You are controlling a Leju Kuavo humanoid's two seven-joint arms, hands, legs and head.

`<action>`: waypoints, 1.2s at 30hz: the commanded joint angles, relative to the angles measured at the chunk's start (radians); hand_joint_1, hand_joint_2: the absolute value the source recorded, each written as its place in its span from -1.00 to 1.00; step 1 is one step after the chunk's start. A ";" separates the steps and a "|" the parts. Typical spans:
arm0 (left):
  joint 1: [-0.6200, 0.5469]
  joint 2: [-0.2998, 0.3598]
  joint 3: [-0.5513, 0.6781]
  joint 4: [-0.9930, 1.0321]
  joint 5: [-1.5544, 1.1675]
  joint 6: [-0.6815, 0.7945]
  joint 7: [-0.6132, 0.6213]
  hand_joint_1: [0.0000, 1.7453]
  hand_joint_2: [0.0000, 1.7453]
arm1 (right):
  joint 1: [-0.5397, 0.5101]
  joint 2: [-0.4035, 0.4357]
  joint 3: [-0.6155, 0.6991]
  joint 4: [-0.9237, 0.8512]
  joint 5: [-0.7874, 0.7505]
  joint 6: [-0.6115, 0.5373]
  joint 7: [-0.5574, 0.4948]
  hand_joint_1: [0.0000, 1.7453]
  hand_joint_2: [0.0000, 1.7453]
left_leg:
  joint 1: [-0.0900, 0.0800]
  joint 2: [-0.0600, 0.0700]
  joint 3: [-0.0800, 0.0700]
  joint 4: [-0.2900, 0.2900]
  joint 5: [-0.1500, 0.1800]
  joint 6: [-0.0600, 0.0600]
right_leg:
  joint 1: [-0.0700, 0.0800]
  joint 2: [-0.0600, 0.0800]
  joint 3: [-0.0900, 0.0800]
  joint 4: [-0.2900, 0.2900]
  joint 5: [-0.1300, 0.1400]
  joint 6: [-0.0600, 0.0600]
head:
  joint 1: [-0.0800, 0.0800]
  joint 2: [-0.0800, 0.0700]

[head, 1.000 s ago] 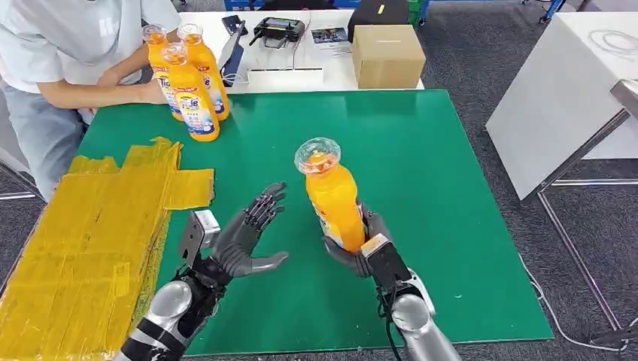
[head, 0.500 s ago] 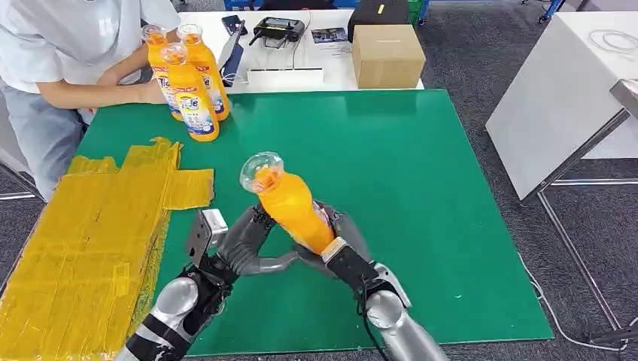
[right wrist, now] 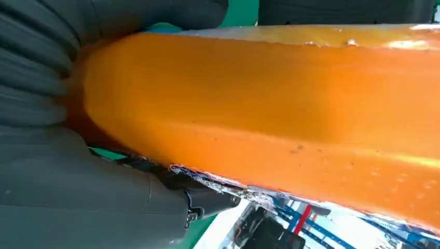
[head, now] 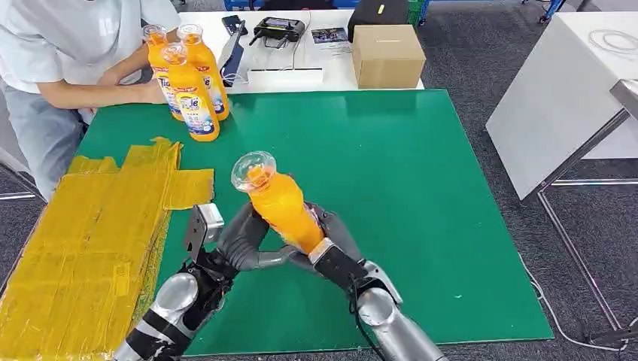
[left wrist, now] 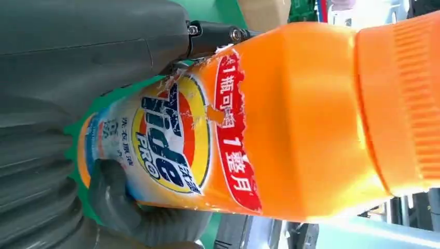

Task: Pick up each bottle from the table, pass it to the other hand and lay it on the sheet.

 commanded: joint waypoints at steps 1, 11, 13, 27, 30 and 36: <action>-0.058 0.002 -0.038 0.066 0.019 -0.007 0.002 -1.00 1.00 | -0.070 0.010 0.090 0.136 0.018 -0.001 0.006 0.84 1.00 | 0.000 0.000 0.003 -0.001 -0.001 0.000 | 0.000 0.000 0.003 -0.001 0.000 0.000 | 0.000 0.000; -0.070 -0.013 -0.014 0.100 0.064 0.001 0.012 -1.00 1.00 | -0.083 0.010 0.120 0.168 0.029 0.000 0.004 0.82 1.00 | 0.001 -0.001 0.004 -0.001 -0.001 0.000 | 0.001 -0.001 0.005 -0.001 -0.001 -0.001 | 0.000 0.000; -0.069 -0.016 -0.009 0.103 0.075 0.001 0.014 -1.00 1.00 | -0.083 0.009 0.121 0.170 0.029 0.000 0.005 0.82 1.00 | 0.001 -0.001 0.003 -0.001 -0.001 0.000 | 0.000 0.000 0.003 -0.001 -0.001 0.000 | 0.000 0.000; -0.056 -0.024 0.015 0.078 0.127 0.001 0.010 -1.00 1.00 | -0.088 0.007 0.130 0.174 0.033 -0.002 0.008 0.84 1.00 | 0.001 -0.001 0.003 0.000 -0.001 0.000 | 0.001 -0.001 0.004 -0.001 -0.001 -0.001 | 0.000 0.000; -0.056 -0.024 0.015 0.078 0.127 0.001 0.010 -1.00 1.00 | -0.088 0.007 0.130 0.174 0.033 -0.002 0.008 0.84 1.00 | 0.001 -0.001 0.004 0.000 -0.001 0.000 | 0.001 -0.001 0.005 -0.001 -0.001 -0.001 | 0.000 0.000; -0.055 -0.026 0.017 0.081 0.132 0.020 0.017 -0.92 1.00 | -0.088 0.003 0.133 0.178 0.035 -0.002 0.012 0.82 1.00 | 0.001 -0.001 0.004 0.000 -0.002 0.000 | 0.001 -0.001 0.005 -0.001 -0.002 -0.001 | 0.000 0.000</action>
